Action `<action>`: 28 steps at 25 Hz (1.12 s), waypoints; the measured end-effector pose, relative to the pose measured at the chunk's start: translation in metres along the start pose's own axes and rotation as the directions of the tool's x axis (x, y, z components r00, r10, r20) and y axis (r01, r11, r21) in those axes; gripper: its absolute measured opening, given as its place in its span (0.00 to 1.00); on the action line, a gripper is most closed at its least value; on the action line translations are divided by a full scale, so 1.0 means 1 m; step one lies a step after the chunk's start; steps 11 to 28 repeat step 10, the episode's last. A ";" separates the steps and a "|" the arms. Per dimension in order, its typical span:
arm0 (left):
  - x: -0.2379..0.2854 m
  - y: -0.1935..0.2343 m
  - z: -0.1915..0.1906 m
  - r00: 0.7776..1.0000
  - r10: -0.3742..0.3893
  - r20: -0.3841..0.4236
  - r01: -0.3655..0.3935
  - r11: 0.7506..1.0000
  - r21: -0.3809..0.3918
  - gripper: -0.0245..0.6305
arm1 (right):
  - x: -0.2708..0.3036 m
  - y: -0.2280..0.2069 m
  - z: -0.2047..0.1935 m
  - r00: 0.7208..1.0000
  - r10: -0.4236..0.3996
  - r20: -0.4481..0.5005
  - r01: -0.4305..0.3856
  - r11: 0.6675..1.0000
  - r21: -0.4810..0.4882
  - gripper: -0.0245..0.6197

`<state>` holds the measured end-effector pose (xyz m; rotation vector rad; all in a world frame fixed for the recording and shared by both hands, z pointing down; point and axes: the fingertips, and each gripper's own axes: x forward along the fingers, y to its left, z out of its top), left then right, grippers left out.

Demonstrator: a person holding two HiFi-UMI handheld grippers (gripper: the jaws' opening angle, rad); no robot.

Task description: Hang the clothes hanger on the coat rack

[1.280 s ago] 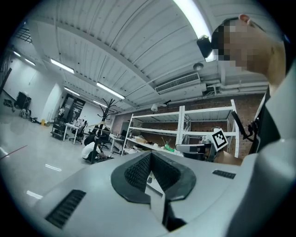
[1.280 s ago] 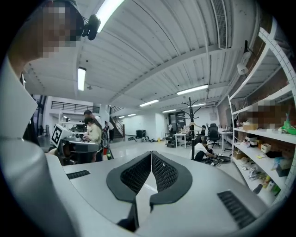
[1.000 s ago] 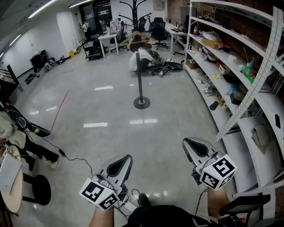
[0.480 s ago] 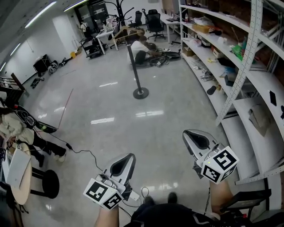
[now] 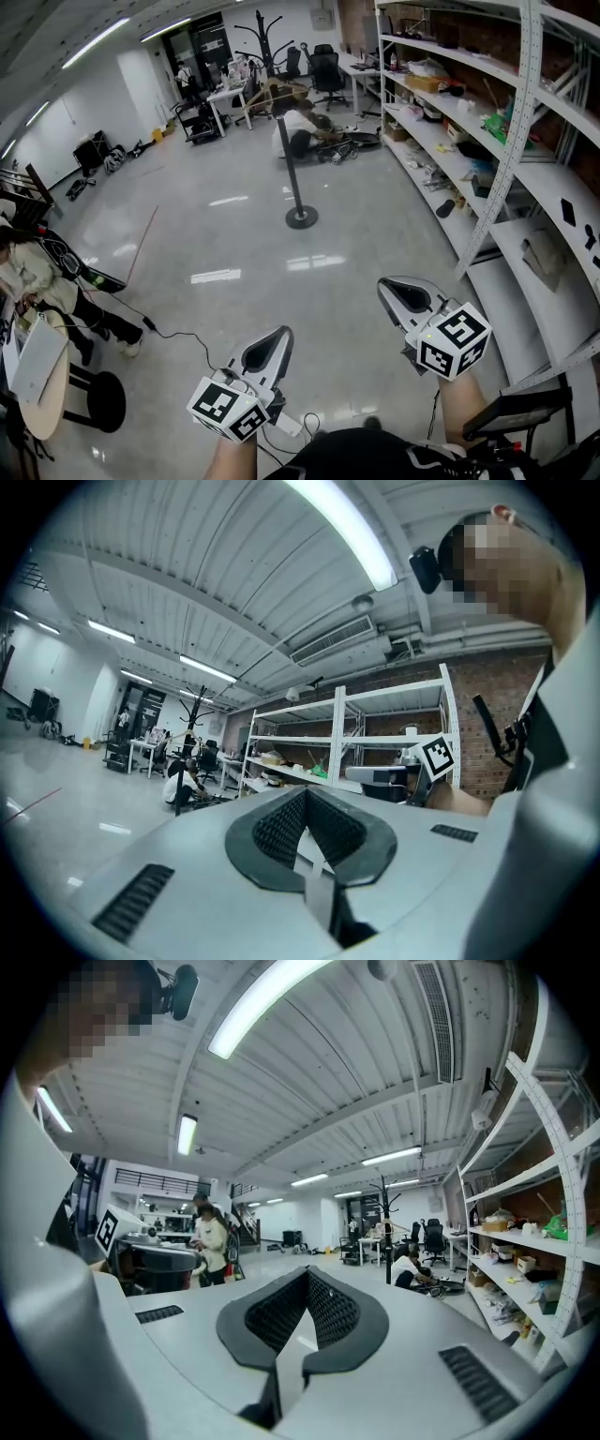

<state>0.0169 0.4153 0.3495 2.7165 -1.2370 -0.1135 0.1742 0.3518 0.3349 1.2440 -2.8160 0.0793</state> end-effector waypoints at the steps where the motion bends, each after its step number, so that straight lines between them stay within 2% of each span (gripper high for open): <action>1: -0.002 0.001 0.002 1.000 -0.001 0.007 0.001 1.000 0.002 0.04 | 0.001 0.003 0.001 1.000 0.003 0.001 -0.003 1.000 -0.004 0.05; 10: -0.011 -0.003 0.006 0.999 -0.012 0.031 0.012 1.000 -0.008 0.04 | -0.002 0.016 -0.001 1.000 0.007 -0.009 -0.007 1.000 -0.011 0.05; 28: -0.011 -0.003 0.006 0.999 -0.012 0.031 0.012 1.000 -0.008 0.04 | -0.002 0.016 -0.001 1.000 0.007 -0.009 -0.007 1.000 -0.011 0.05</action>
